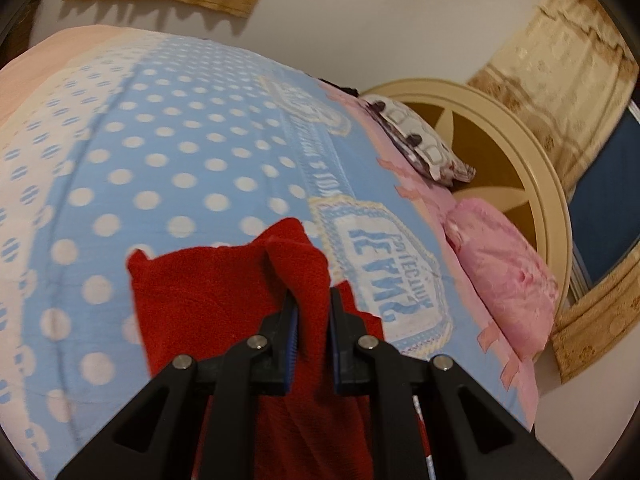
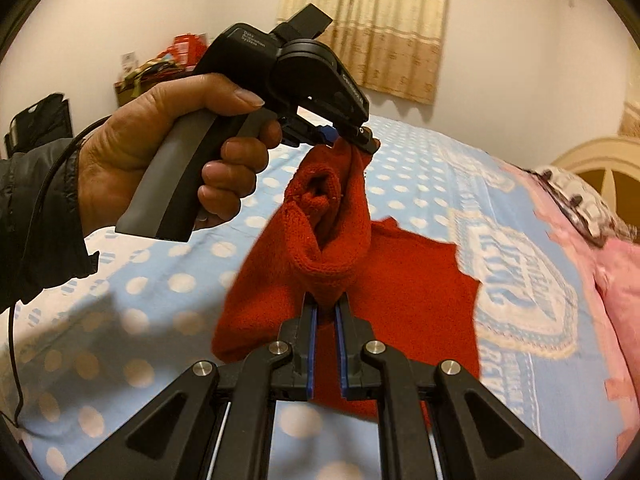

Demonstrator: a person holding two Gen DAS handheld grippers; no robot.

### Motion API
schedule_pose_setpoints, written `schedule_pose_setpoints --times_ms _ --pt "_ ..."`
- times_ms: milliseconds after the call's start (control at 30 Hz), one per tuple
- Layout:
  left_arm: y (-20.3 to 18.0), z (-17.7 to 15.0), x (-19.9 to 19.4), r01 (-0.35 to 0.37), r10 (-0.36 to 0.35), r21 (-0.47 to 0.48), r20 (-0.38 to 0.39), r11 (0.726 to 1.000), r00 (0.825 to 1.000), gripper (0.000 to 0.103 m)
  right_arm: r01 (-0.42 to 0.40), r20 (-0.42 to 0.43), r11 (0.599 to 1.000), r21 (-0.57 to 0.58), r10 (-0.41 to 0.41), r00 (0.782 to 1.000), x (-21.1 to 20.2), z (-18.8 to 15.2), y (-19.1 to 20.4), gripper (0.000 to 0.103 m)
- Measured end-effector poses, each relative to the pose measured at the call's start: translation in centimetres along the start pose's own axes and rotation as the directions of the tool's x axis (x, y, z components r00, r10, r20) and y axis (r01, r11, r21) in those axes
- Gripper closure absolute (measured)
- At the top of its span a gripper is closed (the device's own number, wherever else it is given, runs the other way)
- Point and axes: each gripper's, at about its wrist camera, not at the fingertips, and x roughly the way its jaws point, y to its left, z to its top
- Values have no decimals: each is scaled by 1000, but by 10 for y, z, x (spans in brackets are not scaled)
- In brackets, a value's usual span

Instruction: Fold small clothes

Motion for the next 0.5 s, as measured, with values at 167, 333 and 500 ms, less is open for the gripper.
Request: schedule_pose_setpoints --times_ms 167,333,500 --pt "-32 -6 35 -8 11 62 -45 998 999 89 21 -40 997 79 -18 999 -2 -15 -34 95" --pt "-55 -18 70 -13 26 114 -115 993 993 89 9 -78 989 150 3 997 -4 -31 -51 95" --pt "-75 -29 86 -16 39 164 -136 986 990 89 1 -102 976 217 22 995 -3 -47 -67 95"
